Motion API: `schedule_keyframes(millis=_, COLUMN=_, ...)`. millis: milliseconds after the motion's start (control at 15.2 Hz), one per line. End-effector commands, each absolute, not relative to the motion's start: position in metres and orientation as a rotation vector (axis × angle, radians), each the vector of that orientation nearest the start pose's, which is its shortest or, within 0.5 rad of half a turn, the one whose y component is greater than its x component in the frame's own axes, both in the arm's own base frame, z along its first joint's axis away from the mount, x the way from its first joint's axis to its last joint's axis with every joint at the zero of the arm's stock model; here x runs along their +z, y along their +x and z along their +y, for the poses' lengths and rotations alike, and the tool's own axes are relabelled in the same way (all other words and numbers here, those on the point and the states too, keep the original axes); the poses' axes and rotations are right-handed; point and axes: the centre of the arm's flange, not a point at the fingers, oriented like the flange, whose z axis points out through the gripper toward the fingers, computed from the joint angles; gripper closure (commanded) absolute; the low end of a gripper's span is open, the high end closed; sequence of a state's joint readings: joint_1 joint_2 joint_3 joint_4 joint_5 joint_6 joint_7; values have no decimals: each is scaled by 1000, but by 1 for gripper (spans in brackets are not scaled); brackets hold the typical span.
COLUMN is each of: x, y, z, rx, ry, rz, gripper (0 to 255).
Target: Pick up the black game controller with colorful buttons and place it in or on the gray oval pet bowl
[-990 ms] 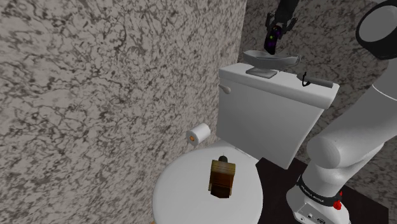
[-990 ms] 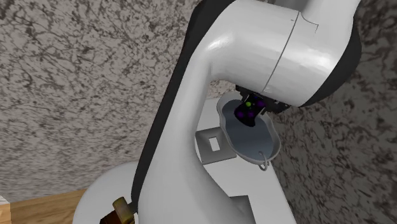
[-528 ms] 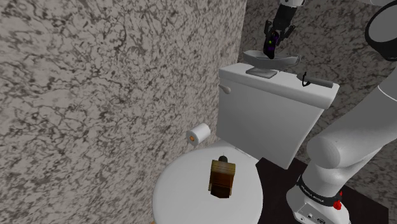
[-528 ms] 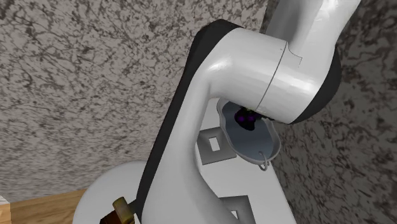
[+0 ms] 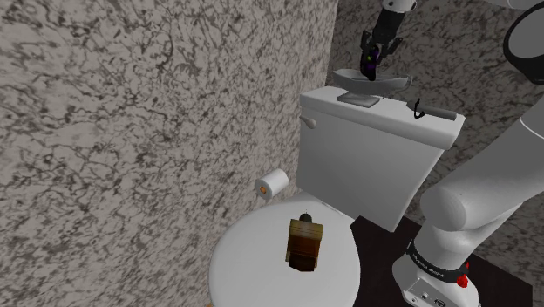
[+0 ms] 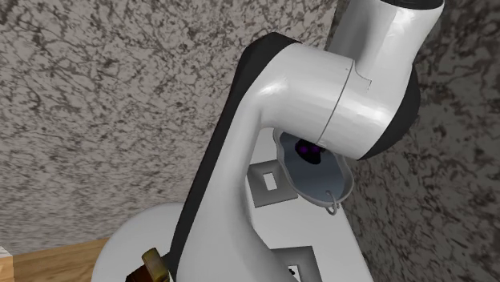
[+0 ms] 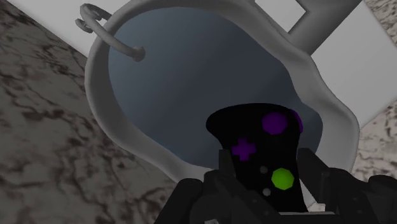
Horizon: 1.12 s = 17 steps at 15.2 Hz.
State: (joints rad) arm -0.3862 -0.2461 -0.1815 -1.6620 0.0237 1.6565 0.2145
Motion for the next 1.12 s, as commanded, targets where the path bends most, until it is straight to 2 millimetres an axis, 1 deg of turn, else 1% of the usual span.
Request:
schedule_keyframes(millis=0, x=709, y=399, z=-274, rx=-350, ry=-2860, rz=1191, gripper=255)
schedule_keyframes(millis=66, x=708, y=399, z=-275, rx=-350, ry=-2860, rz=1191, gripper=0)
schedule_keyframes(millis=330, x=708, y=401, z=-275, rx=-350, ry=-2860, rz=1191, gripper=0)
schedule_keyframes(millis=396, x=709, y=399, z=-274, rx=-350, ry=-2860, rz=1191, gripper=0)
schedule_keyframes(millis=594, x=748, y=391, z=-272, rx=-350, ry=-2860, rz=1191, gripper=0)
schedule_keyframes(millis=660, x=758, y=388, z=-271, rx=-350, ry=-2860, rz=1191, gripper=0)
schedule_keyframes(millis=1056, x=758, y=388, z=-271, rx=-350, ry=-2860, rz=1191, gripper=0)
